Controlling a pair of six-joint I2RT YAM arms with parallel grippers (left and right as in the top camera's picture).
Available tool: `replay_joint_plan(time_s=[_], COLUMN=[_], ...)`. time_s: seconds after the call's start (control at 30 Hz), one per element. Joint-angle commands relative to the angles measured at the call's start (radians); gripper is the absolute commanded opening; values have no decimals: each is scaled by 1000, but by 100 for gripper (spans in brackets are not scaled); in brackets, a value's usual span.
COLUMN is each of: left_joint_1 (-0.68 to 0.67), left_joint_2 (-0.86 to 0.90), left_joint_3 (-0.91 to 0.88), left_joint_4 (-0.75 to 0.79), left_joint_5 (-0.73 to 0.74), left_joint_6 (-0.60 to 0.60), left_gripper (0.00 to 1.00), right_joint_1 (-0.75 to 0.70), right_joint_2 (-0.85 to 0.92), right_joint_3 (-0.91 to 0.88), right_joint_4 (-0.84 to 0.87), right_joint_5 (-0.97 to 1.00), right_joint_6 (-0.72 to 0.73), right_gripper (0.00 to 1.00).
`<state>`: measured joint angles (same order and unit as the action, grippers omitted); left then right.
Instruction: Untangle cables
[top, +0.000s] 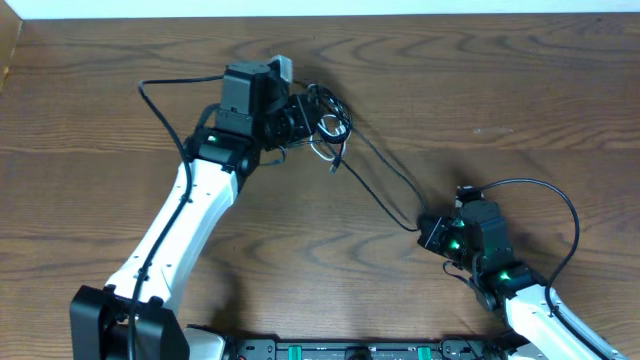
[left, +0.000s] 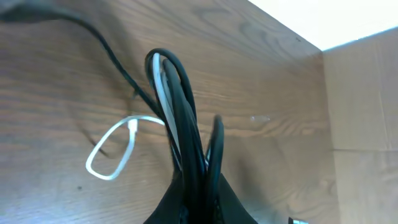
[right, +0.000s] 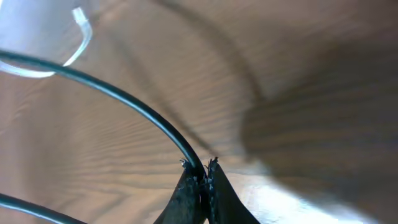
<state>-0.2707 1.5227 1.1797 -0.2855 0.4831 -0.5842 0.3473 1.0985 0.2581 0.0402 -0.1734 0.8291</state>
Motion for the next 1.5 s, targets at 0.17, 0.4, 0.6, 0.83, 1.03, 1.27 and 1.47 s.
replay_joint_plan(time_s=[0.17, 0.4, 0.6, 0.83, 1.03, 1.27, 1.47], left_joint_1=[63, 46, 2, -71, -95, -95, -96], left_joint_2=[-21, -21, -21, -21, -21, -21, -21], left_joint_3=[27, 27, 27, 26, 27, 26, 26], left_joint_4=[-16, -76, -182, -189, -188, -156, -150], left_joint_5=[-78, -77, -67, 207, 327, 396, 396], left_joint_6=[-23, -19, 112, 265, 277, 273, 272], left_gripper=[8, 8, 8, 8, 8, 8, 8], right_joint_1=[-132, -193, -193, -178, -151, -92, -50], right_joint_2=[5, -3, -58, -78, -75, -60, -59], right_joint_3=[-10, -10, -10, -10, -10, -10, -10], right_joint_4=[-241, -216, -38, 334, 367, 371, 369], right_joint_5=[272, 212, -9, -386, -403, -434, -462], right_joint_6=[54, 53, -44, -193, -288, -288, -288], right_gripper=[1, 13, 41, 80, 86, 85, 74])
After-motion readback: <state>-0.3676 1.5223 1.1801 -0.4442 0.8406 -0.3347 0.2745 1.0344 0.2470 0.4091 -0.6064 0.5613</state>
